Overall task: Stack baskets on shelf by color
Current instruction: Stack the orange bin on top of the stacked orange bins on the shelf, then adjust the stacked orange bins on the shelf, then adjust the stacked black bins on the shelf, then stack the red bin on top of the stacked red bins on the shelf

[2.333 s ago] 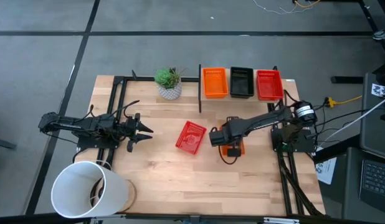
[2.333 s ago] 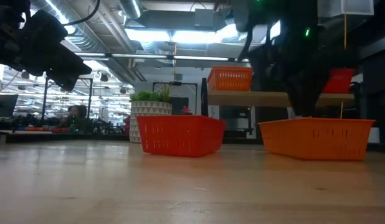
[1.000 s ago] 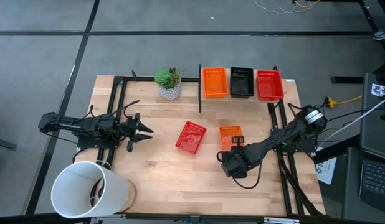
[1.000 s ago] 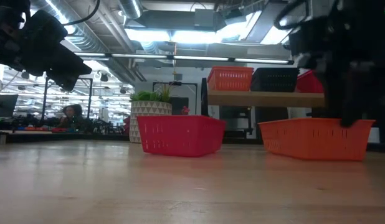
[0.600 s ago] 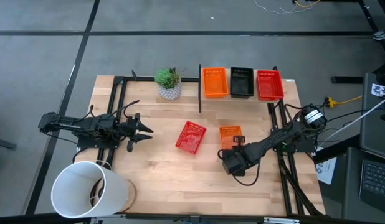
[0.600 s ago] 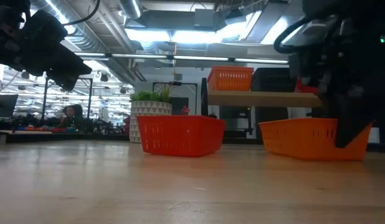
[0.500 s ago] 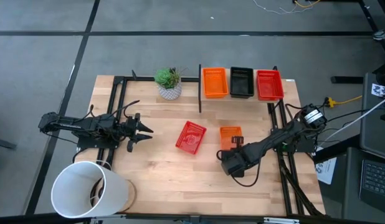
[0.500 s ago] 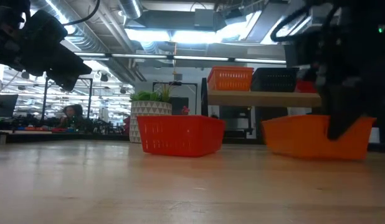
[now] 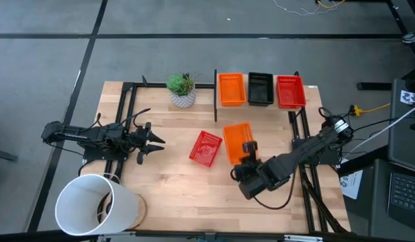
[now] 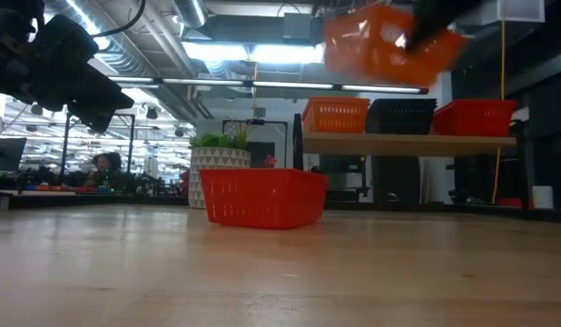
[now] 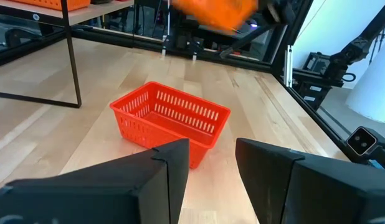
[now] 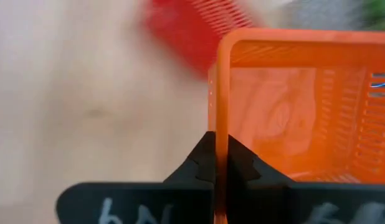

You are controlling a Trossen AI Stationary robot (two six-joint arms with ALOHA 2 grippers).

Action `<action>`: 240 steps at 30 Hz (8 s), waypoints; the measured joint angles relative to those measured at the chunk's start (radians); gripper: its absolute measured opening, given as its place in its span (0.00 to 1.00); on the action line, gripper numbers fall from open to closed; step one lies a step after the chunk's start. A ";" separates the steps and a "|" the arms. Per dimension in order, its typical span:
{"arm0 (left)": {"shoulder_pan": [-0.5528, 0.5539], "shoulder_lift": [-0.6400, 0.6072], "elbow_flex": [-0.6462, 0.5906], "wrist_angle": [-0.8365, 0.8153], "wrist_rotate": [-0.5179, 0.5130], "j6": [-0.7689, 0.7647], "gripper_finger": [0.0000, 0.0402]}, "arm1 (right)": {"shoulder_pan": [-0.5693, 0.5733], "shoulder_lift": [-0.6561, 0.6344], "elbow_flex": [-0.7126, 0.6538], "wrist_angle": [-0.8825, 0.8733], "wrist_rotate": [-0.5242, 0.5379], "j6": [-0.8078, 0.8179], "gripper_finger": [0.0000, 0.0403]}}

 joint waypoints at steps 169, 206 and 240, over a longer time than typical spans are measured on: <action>0.000 0.000 0.000 0.000 0.001 0.000 0.31 | -0.979 -0.039 0.287 -0.334 -0.255 -0.227 0.30; 0.000 0.000 0.000 0.000 0.001 -0.003 0.31 | -0.989 -0.207 0.008 -0.297 -0.136 -0.417 0.30; -0.001 0.008 -0.001 0.098 -0.099 -0.267 0.31 | -0.659 -0.322 0.323 -0.370 -0.354 0.004 0.30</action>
